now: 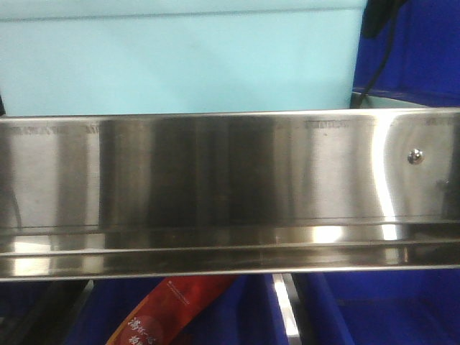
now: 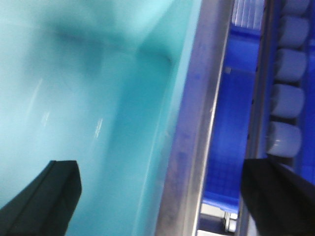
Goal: Fetch blue bin and place on conveyor start
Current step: 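Grip the light-teal bin's side walls with both grippers, then lift the teal bin with both grippers and pull it off the shelf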
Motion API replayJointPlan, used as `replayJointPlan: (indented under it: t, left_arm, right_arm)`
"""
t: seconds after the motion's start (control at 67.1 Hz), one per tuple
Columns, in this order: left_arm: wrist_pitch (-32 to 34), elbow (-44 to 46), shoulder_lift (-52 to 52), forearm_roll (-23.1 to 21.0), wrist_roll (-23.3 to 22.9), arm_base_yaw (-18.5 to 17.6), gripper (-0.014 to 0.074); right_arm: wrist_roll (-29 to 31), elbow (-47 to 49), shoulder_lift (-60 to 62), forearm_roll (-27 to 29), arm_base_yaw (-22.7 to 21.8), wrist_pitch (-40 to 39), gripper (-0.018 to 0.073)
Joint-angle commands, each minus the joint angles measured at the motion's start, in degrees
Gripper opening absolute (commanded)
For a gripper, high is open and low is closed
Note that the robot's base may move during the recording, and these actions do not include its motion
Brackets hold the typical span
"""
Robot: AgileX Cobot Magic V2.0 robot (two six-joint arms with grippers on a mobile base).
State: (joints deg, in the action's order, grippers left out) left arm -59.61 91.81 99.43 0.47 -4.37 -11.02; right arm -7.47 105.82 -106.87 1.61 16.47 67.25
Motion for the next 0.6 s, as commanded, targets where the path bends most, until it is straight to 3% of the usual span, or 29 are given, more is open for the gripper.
replayJointPlan:
  t: [0.0,0.104,0.194,0.268,0.298,0.581]
  left_arm:
    - [0.94,0.42,-0.01,-0.47,-0.25,0.02,0.0487]
    - [-0.01,0.42,0.35,-0.47,-0.25,0.02,0.0331]
    - [-0.84,0.42,0.44,-0.47,-0.25,0.02,0.0122]
    - [-1.07,0.42,0.44,-0.47,-0.25,0.02,-0.0078]
    - [-1.07,0.42,0.44,-0.47,-0.25,0.02,-0.0109]
    - [-3.74,0.42,-1.02,-1.6,-0.25,0.02,-0.0111]
  right_arm:
    - [-0.05,0.55,-1.11,-0.37,0.04,-0.64,0.048]
    - [-0.05,0.55,-2.3,-0.28,0.04,0.54,0.0263]
    - [-0.05,0.55,-2.45,-0.28,0.04,1.25,0.0006]
    - [-0.05,0.78,-2.45,-0.28,0.04,1.25,-0.0155]
    - [-0.17,0.9,-2.32,-0.28,0.04,1.25,-0.0165]
    - [-0.17,0.92,1.21,-0.63,0.04,1.29,-0.0151]
